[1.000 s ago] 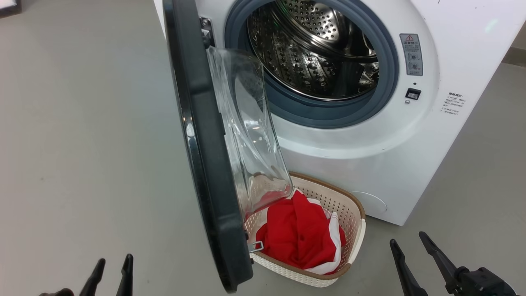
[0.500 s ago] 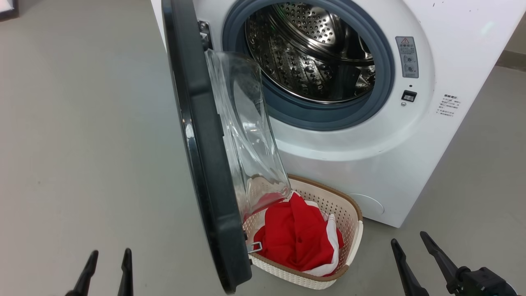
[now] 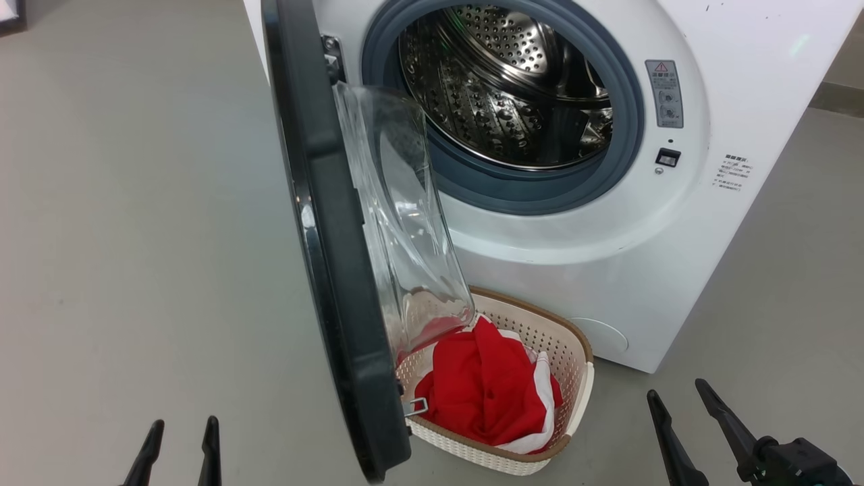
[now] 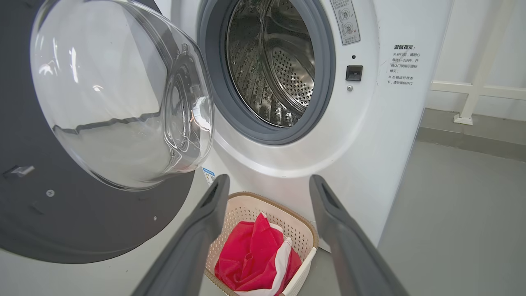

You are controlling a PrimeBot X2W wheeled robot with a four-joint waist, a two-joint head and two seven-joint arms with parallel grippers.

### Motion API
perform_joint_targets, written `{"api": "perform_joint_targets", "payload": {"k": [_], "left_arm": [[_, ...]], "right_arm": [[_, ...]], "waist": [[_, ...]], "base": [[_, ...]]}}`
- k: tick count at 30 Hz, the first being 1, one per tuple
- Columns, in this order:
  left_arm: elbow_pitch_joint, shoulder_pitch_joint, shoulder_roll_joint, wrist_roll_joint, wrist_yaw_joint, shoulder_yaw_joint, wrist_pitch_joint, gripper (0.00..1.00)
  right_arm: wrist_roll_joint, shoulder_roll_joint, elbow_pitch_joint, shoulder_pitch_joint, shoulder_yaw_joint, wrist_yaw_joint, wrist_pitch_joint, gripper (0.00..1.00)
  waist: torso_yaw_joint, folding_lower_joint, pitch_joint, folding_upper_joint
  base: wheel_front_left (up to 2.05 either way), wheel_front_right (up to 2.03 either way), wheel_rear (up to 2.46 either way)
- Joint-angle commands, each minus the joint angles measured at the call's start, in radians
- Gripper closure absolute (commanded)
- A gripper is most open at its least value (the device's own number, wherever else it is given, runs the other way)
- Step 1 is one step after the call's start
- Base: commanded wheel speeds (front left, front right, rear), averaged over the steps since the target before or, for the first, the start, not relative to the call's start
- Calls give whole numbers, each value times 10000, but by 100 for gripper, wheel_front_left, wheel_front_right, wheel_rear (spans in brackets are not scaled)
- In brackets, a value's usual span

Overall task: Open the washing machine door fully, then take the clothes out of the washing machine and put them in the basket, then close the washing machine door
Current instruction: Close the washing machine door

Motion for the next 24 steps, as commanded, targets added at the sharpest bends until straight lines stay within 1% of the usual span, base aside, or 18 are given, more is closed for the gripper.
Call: {"api": "perform_joint_targets", "payload": {"k": [1, 9, 10, 11, 12, 13, 14, 15, 18, 21, 24], "left_arm": [[-267, -156, 60, 70, -56, 340, -122, 0], [-304, -194, 55, -21, -56, 324, -122, 0], [-335, -208, 51, -85, -56, 328, -122, 6], [-358, -222, 45, -185, -56, 339, -122, 27], [-379, -233, 39, -291, -56, 317, -122, 54], [-396, -250, 35, -421, -56, 295, -122, 76], [-424, -284, 32, -594, -56, 287, -122, 93], [-443, -323, 32, -812, -56, 271, -122, 100], [-559, -508, 93, -1617, -56, 281, -122, 100], [-694, -760, 268, -2666, -56, 278, -122, 100], [-803, -1020, 458, -4237, -56, 349, -122, 100]], "right_arm": [[15, -131, -221, -252, 190, 2, -65, 0], [7, -119, -211, -255, 172, 2, -65, 0], [6, -118, -212, -257, 169, 2, -65, 0], [7, -115, -212, -257, 165, 2, -65, 0], [7, -113, -213, -258, 164, 2, -65, 0], [9, -111, -212, -257, 162, 2, -65, 0], [10, -107, -212, -255, 161, 2, -65, 0], [10, -105, -214, -253, 165, 2, -65, 0], [9, -100, -216, -252, 165, 2, -65, 0], [3, -101, -217, -270, 157, 2, -65, 0], [-2, -92, -216, -288, 160, 2, -65, 0]], "waist": [[-17, 0, -6, 0], [-34, 0, -12, 0], [-38, 0, -13, 0], [-41, 0, -16, 0], [-44, 0, -16, 0], [-46, 0, -19, 0], [-49, 0, -20, 0], [-55, 0, -19, 0], [-57, 0, -8, 0], [-69, 0, 24, 0], [-103, 0, 40, 0]], "base": [[0, 0, 0], [0, 0, 0], [0, 0, 0], [0, 0, 0], [0, 0, 0], [0, 0, 0], [0, 0, 0], [0, 0, 0], [0, 0, 0], [0, 0, 0], [0, 0, 0]]}}
